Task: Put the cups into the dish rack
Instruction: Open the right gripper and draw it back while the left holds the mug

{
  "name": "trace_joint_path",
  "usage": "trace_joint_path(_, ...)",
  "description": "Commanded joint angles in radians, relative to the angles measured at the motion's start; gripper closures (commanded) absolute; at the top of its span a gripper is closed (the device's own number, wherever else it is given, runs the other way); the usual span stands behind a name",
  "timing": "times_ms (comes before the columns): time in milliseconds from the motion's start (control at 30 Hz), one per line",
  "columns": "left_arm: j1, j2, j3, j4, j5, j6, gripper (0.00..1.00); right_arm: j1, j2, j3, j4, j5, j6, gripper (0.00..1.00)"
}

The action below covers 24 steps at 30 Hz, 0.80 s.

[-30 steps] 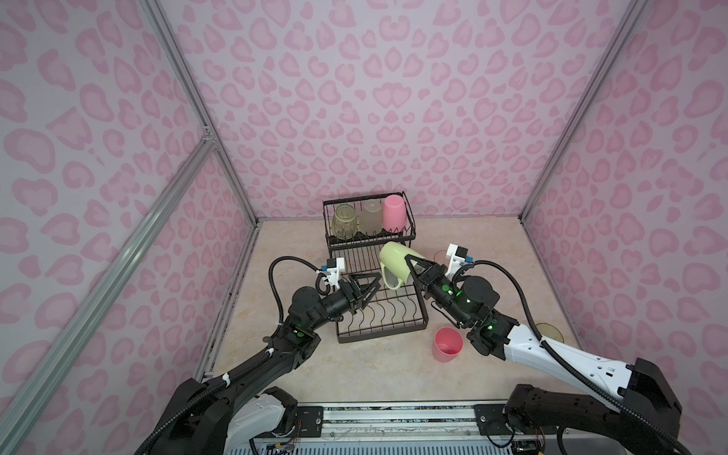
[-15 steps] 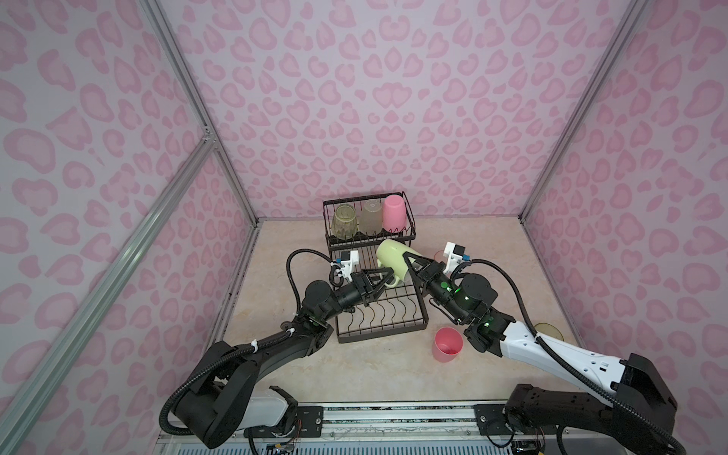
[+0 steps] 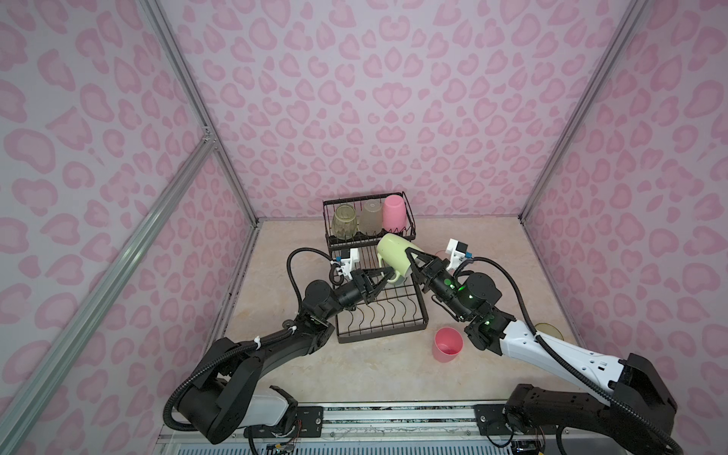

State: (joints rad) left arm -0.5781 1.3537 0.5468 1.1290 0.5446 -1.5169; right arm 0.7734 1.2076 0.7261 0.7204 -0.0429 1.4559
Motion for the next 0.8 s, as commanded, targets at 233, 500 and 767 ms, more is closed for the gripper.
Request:
trace_joint_path(233,0.0,-0.125,0.007,-0.129,-0.043,0.23,0.89,-0.027,0.018,-0.045,0.098,-0.061,0.028,0.71)
trace_joint_path(500,0.001,-0.22,0.058,-0.335,-0.103,0.378,0.9,-0.056,0.0,-0.076,0.097,-0.105,0.037,0.53)
trace_joint_path(767,0.001,-0.278,0.096,-0.56,-0.175,0.537,0.9,-0.097,-0.068,-0.115,-0.018,-0.143,-0.035,0.5)
